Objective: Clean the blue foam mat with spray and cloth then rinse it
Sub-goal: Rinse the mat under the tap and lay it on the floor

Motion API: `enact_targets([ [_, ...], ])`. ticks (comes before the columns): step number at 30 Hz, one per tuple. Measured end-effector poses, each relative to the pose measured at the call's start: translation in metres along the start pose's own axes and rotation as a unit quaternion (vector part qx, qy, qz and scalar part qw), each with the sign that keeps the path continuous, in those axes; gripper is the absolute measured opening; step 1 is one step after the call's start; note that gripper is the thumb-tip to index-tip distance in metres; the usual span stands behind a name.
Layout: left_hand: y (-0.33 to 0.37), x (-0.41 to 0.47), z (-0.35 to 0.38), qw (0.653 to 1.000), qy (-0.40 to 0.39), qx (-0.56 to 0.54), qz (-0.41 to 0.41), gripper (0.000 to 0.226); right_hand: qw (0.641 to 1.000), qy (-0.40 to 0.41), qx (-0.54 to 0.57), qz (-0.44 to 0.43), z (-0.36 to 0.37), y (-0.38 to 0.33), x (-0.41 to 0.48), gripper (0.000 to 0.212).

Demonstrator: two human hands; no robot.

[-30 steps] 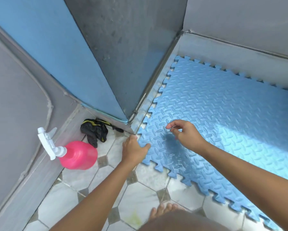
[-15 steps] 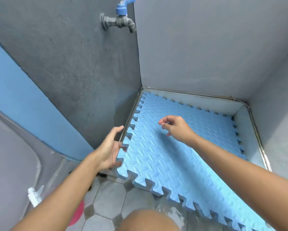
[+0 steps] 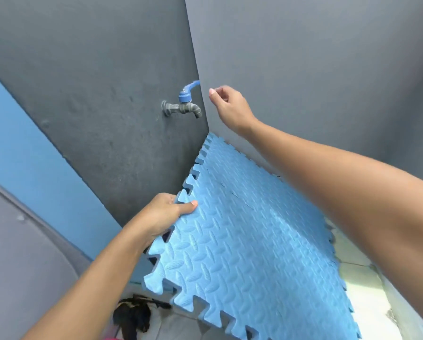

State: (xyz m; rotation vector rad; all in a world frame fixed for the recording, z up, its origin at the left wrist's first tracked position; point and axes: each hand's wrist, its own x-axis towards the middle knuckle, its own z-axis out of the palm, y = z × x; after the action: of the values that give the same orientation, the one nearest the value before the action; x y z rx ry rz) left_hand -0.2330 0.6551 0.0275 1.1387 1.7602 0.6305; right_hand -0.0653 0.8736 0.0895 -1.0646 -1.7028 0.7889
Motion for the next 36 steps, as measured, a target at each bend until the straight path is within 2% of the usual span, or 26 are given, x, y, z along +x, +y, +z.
enact_targets([
  [2, 0.006, -0.009, -0.013, 0.999, 0.023, 0.026, 0.021, 0.04, 0.998, -0.023, -0.032, -0.052, 0.009, -0.034, 0.023, 0.035],
  [5, 0.011, -0.022, -0.024, 0.997, 0.044, 0.045, 0.044, 0.046, 0.961, -0.117, -0.207, -0.144, 0.018, -0.059, 0.042, 0.051],
  [6, 0.015, -0.026, -0.027, 0.996, 0.048, 0.052, 0.053, 0.044, 0.943, -0.138, -0.255, -0.161, 0.019, -0.062, 0.044, 0.055],
  [8, 0.021, -0.03, -0.032, 0.994, 0.049, 0.072, 0.067, 0.034, 0.93, -0.162, -0.296, -0.145, 0.017, -0.064, 0.043, 0.057],
  [14, 0.023, -0.031, -0.032, 0.98, 0.096, 0.131, 0.118, 0.027, 0.931, -0.111, -0.31, -0.155, 0.025, -0.058, 0.035, 0.057],
  [19, 0.012, -0.021, -0.024, 0.965, 0.127, 0.19, 0.129, 0.025, 0.909, -0.089, -0.379, -0.151, 0.02, -0.071, 0.03, 0.059],
  [23, 0.006, -0.018, -0.023, 0.965, 0.123, 0.185, 0.139, 0.026, 0.895, -0.052, -0.414, -0.155, 0.014, -0.071, 0.025, 0.064],
  [25, 0.006, -0.018, -0.024, 0.965, 0.121, 0.185, 0.144, 0.025, 0.909, -0.05, -0.392, -0.132, 0.013, -0.069, 0.024, 0.066],
  [26, 0.006, -0.018, -0.023, 0.965, 0.118, 0.182, 0.147, 0.024, 0.931, -0.056, -0.338, -0.124, 0.013, -0.065, 0.025, 0.064],
  [28, 0.005, -0.016, -0.024, 0.962, 0.12, 0.19, 0.155, 0.024, 0.982, -0.019, -0.149, -0.118, 0.01, -0.046, 0.021, 0.057],
  [30, 0.005, -0.016, -0.024, 0.962, 0.119, 0.187, 0.162, 0.023, 0.994, 0.082, 0.002, -0.072, 0.011, -0.006, 0.006, 0.054],
  [31, 0.004, -0.016, -0.024, 0.962, 0.119, 0.181, 0.167, 0.023, 0.994, 0.11, 0.026, -0.012, 0.018, 0.021, -0.004, 0.055],
  [32, 0.003, -0.016, -0.025, 0.962, 0.119, 0.177, 0.169, 0.025, 0.993, 0.103, 0.019, 0.058, 0.03, 0.05, -0.015, 0.057],
  [34, 0.003, -0.015, -0.024, 0.966, 0.112, 0.157, 0.171, 0.045, 0.983, 0.031, -0.031, 0.179, 0.063, 0.091, -0.037, 0.059],
  [36, 0.002, -0.013, -0.025, 0.971, 0.115, 0.132, 0.162, 0.068, 0.966, -0.02, -0.051, 0.251, 0.091, 0.098, -0.059, 0.059],
])
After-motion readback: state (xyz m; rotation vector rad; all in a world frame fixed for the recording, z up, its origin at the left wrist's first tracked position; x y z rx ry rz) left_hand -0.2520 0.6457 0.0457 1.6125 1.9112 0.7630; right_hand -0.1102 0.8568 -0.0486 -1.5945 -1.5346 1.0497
